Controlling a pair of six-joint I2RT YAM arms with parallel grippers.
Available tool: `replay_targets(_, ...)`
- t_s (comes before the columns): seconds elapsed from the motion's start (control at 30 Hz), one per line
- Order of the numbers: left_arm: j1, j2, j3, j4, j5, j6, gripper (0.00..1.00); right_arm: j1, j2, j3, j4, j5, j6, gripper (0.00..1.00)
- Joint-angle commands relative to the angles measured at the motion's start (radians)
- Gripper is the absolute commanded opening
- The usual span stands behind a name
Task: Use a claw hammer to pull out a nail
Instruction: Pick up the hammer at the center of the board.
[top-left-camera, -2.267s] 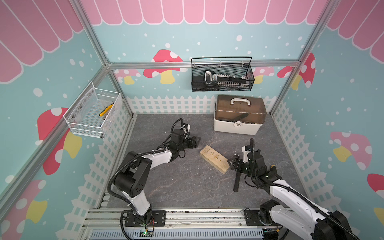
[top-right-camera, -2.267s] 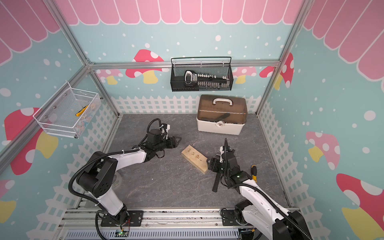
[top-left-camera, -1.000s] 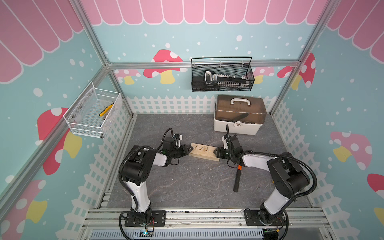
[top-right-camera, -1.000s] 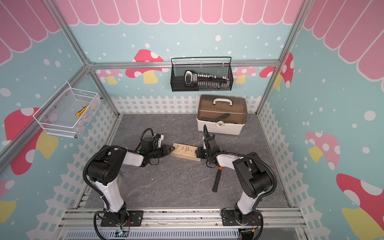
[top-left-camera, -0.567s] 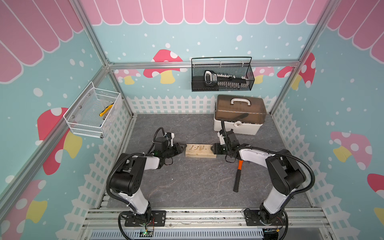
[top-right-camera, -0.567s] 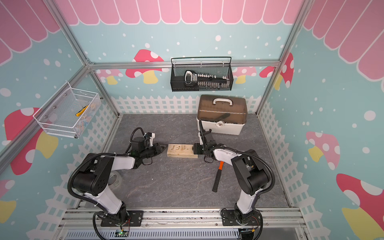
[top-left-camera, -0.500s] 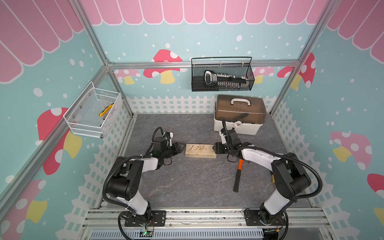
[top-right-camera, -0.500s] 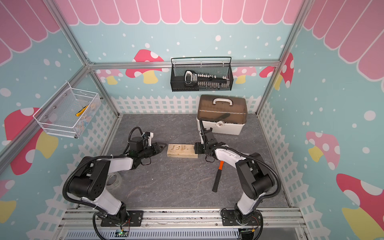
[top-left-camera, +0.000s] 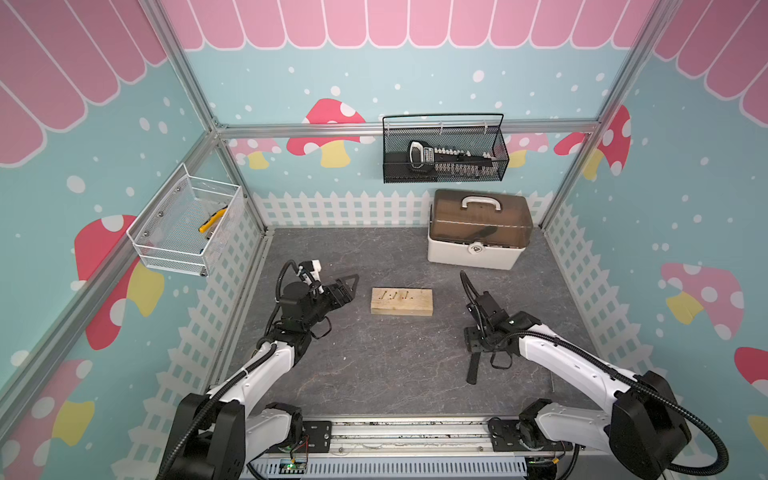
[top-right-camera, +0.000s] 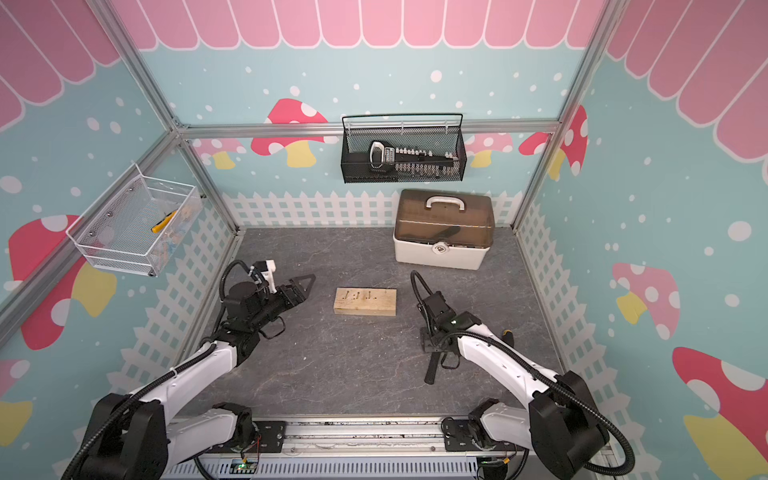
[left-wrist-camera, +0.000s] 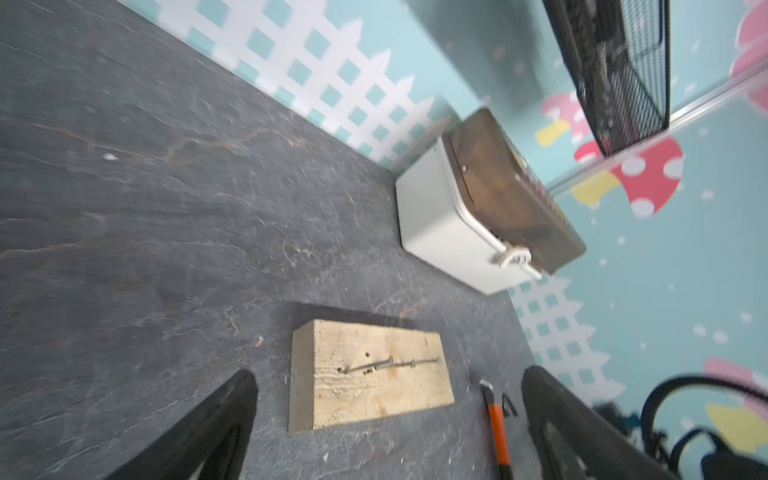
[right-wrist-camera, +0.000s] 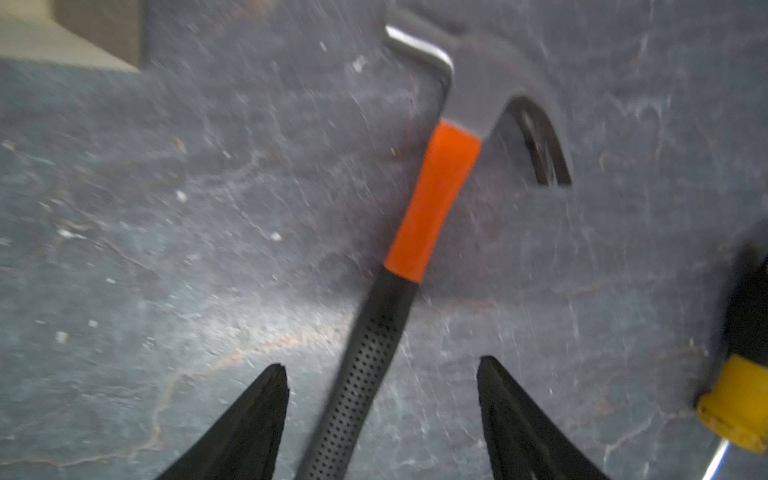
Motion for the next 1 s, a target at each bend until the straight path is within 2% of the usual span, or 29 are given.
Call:
replay_targets(0.0,0.021,-0.063,-0.035,0.033,-0.054,-0.054,0.99,0.006,-0.035,-0.054,-0.01,-0.028,0.076,0.7)
replay_targets(0.1,-0.049,-0.106,0.062,-0.23,-0.149,0.1,0.99,0.013,-0.014,-0.081,0.037,-0.074,0.085,0.64)
replay_targets(0.17,-0.114,-0.12,0.101,-0.341,-0.233,0.189,0.98,0.018,0.001,-0.098,0.09,-0.111,0.097,0.6)
replay_targets(0.4,-0.257,-0.132,0.065,-0.364,-0.3,0.245,0.94,0.094,0.076,-0.098,0.202,-0.138,0.162,0.49)
replay_targets(0.6,-0.297,-0.117,0.051,-0.369,-0.315,0.257,0.92,0.183,0.171,-0.036,0.221,-0.102,0.177,0.39)
replay_targets(0.83,-0.297,-0.141,0.037,-0.38,-0.342,0.274,0.92,0.245,0.246,0.084,0.221,-0.116,0.082,0.39)
replay_targets(0.9,-0.297,-0.147,0.034,-0.386,-0.348,0.282,0.92,0.245,0.256,0.142,0.186,-0.134,-0.006,0.44)
replay_targets(0.97,-0.296,-0.152,0.036,-0.402,-0.354,0.286,0.92,0.245,0.266,0.212,0.08,-0.078,-0.091,0.53)
